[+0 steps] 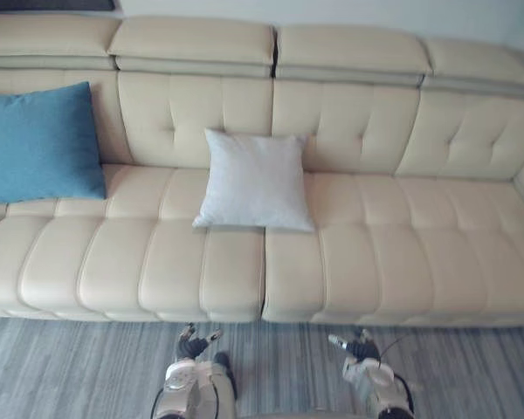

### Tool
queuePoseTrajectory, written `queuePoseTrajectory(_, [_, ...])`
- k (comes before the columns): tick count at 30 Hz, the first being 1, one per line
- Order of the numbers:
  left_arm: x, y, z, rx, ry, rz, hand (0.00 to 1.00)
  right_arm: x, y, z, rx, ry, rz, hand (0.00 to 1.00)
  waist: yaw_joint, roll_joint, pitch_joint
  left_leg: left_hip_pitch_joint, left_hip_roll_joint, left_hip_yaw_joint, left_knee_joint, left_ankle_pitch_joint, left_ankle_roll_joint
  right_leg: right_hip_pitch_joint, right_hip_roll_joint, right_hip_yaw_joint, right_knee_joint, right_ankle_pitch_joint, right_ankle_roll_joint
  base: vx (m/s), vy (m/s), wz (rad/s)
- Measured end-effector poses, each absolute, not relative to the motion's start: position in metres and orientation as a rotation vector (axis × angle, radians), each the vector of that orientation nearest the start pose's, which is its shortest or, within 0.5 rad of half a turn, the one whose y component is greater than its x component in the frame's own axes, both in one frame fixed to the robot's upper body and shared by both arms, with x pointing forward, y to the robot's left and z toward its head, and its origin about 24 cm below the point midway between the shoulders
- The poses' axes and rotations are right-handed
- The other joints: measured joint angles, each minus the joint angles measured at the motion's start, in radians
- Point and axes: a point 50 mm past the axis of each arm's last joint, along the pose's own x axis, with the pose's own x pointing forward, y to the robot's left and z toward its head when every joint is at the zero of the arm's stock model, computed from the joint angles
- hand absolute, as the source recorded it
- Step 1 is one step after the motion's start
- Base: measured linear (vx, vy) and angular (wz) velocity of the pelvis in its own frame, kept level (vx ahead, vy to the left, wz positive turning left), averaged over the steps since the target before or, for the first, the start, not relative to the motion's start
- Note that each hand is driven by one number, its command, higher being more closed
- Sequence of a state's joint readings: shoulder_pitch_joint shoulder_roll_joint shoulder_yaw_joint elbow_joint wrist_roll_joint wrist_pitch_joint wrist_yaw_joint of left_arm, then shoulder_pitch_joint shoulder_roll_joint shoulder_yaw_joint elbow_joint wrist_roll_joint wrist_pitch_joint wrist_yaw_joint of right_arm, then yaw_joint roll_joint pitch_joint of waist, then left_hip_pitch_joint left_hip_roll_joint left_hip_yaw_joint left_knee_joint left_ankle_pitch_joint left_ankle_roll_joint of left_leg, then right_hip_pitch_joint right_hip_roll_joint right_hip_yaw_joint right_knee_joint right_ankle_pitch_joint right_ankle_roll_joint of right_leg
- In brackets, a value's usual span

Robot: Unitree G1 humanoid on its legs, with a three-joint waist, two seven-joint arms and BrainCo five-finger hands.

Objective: Pick up cushions and gather them together orderly.

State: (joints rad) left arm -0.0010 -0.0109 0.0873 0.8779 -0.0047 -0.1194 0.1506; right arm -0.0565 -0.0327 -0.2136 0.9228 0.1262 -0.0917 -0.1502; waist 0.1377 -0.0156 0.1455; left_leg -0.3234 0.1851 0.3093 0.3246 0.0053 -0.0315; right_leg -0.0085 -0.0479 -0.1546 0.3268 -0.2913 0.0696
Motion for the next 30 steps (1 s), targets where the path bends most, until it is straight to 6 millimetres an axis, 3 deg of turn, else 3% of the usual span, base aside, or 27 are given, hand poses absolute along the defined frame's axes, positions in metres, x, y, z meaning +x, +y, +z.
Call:
queuePoseTrajectory(2, [0.164,0.164,-0.129,0.007,0.772,0.217,0.0,0.168,-0.198,-0.129,0.114,0.798,-0.41,0.0,-0.014,0.004,0.004,0.02,-0.012,-0.026,-0.086,0.078,-0.017,-0.002,0.001,-0.03,-0.015,0.016,-0.027,-0.28,-0.089,0.33])
queuePoseTrajectory(4, [0.166,0.165,-0.128,0.005,0.765,0.222,0.0,0.16,-0.196,-0.133,0.12,0.821,-0.42,0.0,-0.025,-0.003,0.01,0.007,-0.005,-0.062,-0.071,0.056,-0.041,-0.021,-0.003,-0.071,-0.03,0.025,-0.065,-0.28,-0.024,0.1])
queuePoseTrajectory(6, [0.166,0.167,-0.128,0.001,0.765,0.233,0.0,0.155,-0.197,-0.135,0.119,0.837,-0.426,0.0,-0.029,-0.007,0.014,-0.009,-0.009,-0.116,0.087,-0.04,-0.009,-0.055,-0.023,-0.065,-0.011,0.04,-0.072,-0.27,0.097,-0.25])
queuePoseTrajectory(7, [0.165,0.167,-0.128,-0.001,0.768,0.233,0.0,0.151,-0.197,-0.136,0.119,0.847,-0.43,0.0,-0.029,-0.01,0.011,-0.007,-0.01,-0.143,0.143,-0.089,-0.014,-0.067,-0.028,-0.054,-0.01,0.049,-0.064,-0.22,0.168,-0.27])
queuePoseTrajectory(9, [0.162,0.166,-0.13,-0.013,0.777,0.239,0.0,0.141,-0.196,-0.14,0.123,0.87,-0.436,0.0,-0.031,-0.008,0.008,0.032,-0.016,-0.221,0.206,-0.198,-0.043,-0.09,-0.042,-0.023,-0.011,0.064,-0.046,-0.15,0.242,-0.3])
queuePoseTrajectory(10, [0.158,0.166,-0.131,-0.019,0.788,0.246,0.0,0.138,-0.194,-0.141,0.13,0.88,-0.438,0.0,-0.032,-0.004,0.003,0.059,-0.034,-0.24,0.147,-0.252,-0.076,-0.117,-0.048,0.004,0.003,0.069,-0.026,-0.1,0.286,-0.27])
queuePoseTrajectory(12, [0.158,0.175,-0.131,0.003,0.788,0.261,0.0,0.13,-0.181,-0.146,0.174,0.909,-0.427,0.0,-0.033,-0.036,-0.01,0.063,-0.06,-0.208,0.108,-0.243,-0.068,-0.127,-0.074,0.016,-0.029,0.095,0.003,-0.09,0.257,-0.26])
queuePoseTrajectory(14, [0.154,0.18,-0.133,0.017,0.805,0.266,0.0,0.122,-0.173,-0.149,0.201,0.929,-0.428,0.0,-0.04,-0.046,-0.022,0.066,-0.081,-0.203,0.095,-0.243,-0.068,-0.109,-0.086,0.026,-0.087,0.137,0.014,-0.06,0.181,-0.11])
queuePoseTrajectory(18, [0.145,0.182,-0.139,0.025,0.854,0.267,0.0,0.113,-0.173,-0.152,0.227,0.951,-0.453,0.0,-0.05,-0.05,-0.06,0.109,-0.113,-0.15,0.028,-0.24,-0.072,-0.078,-0.112,0.065,-0.189,0.198,0.007,-0.01,0.134,-0.19])
queuePoseTrajectory(23, [0.14,0.181,-0.143,0.044,0.885,0.254,0.0,0.111,-0.173,-0.152,0.23,0.953,-0.457,0.0,-0.061,-0.047,-0.079,0.159,-0.096,-0.05,-0.009,-0.247,-0.074,-0.104,-0.096,0.16,-0.204,0.222,0.022,0.1,0.026,-0.65])
queuePoseTrajectory(25, [0.14,0.18,-0.143,0.044,0.888,0.254,0.0,0.117,-0.173,-0.151,0.231,0.941,-0.452,0.0,-0.063,-0.039,-0.079,0.166,-0.064,0.014,-0.01,-0.252,-0.084,-0.145,-0.065,0.161,-0.192,0.255,0.004,0.11,-0.018,-1.12])
queuePoseTrajectory(26, [0.139,0.179,-0.144,0.041,0.894,0.253,0.0,0.122,-0.173,-0.149,0.229,0.928,-0.448,0.0,-0.067,-0.023,-0.08,0.168,-0.035,0.063,-0.007,-0.238,-0.059,-0.172,-0.044,0.12,-0.195,0.285,-0.031,0.14,-0.044,-1.48])
queuePoseTrajectory(28, [0.142,0.178,-0.143,0.041,0.89,0.249,0.0,0.127,-0.175,-0.148,0.222,0.919,-0.444,0.0,-0.079,-0.008,-0.077,0.174,-0.015,0.088,-0.007,-0.214,-0.019,-0.192,-0.023,-0.001,-0.213,0.33,-0.088,0.13,-0.056,-1.5])
queuePoseTrajectory(29, [0.145,0.177,-0.142,0.045,0.883,0.245,0.0,0.127,-0.18,-0.148,0.207,0.919,-0.447,0.0,-0.078,0.005,-0.073,0.196,0.0,0.119,-0.006,-0.205,-0.007,-0.189,-0.011,-0.11,-0.23,0.358,-0.128,0.09,-0.054,-1.24])
queuePoseTrajectory(30, [0.145,0.177,-0.142,0.044,0.881,0.244,0.0,0.127,-0.183,-0.148,0.198,0.92,-0.452,0.0,-0.078,0.011,-0.071,0.21,0.006,0.132,-0.006,-0.205,-0.006,-0.185,-0.01,-0.16,-0.23,0.361,-0.136,0.11,-0.133,-1.42])
